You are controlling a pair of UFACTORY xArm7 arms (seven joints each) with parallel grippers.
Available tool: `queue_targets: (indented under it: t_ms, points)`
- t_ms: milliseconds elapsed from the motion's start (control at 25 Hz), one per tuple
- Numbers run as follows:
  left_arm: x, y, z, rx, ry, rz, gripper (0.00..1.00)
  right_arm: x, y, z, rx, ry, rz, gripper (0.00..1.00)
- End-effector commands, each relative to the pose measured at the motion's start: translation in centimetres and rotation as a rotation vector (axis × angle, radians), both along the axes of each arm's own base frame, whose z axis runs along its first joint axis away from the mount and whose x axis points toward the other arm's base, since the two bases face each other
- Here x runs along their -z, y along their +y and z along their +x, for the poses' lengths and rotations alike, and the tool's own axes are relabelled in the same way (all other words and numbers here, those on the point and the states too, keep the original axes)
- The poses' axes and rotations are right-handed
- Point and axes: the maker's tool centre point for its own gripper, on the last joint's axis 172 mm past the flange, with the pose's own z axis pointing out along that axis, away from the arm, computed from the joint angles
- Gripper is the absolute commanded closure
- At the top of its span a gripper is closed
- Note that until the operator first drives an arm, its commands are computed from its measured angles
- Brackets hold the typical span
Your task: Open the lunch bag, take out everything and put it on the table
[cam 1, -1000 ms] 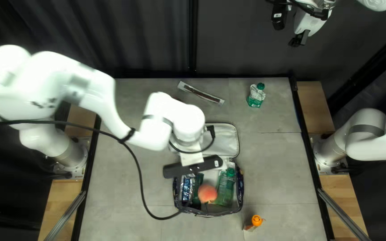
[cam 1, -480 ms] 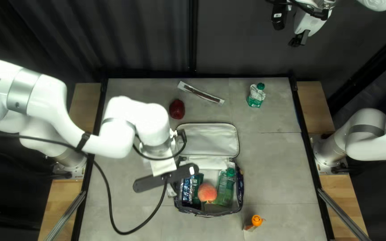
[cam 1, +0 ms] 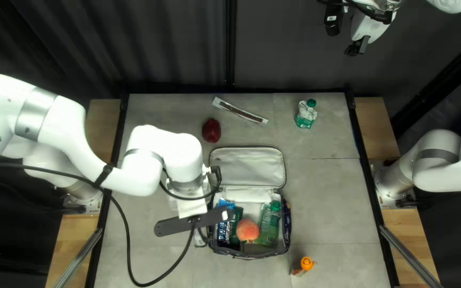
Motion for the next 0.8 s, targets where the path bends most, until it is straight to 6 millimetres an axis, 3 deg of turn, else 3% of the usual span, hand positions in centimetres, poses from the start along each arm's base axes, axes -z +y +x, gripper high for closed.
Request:
queue_targets:
  t_ms: [40,360,600,800]
  points:
    - [2.5,-3.3,-1.5,0.103,-0.005,-0.026,1.00,0.0,0.0,0.0,0.000,0.000,0.000,0.00]
    - [3.0,-3.3,-1.5,0.089,0.011,-0.039,1.00,0.0,0.0,0.0,0.000,0.000,0.000,0.00]
    - [6.2,-5.3,-1.0,0.168,0.010,-0.071,1.00,0.0,0.0,0.0,0.000,0.000,0.000,0.00]
    - [8.3,-5.7,-0.3,0.220,-0.017,-0.079,1.00,0.0,0.0,0.0,0.000,0.000,0.000,0.00]
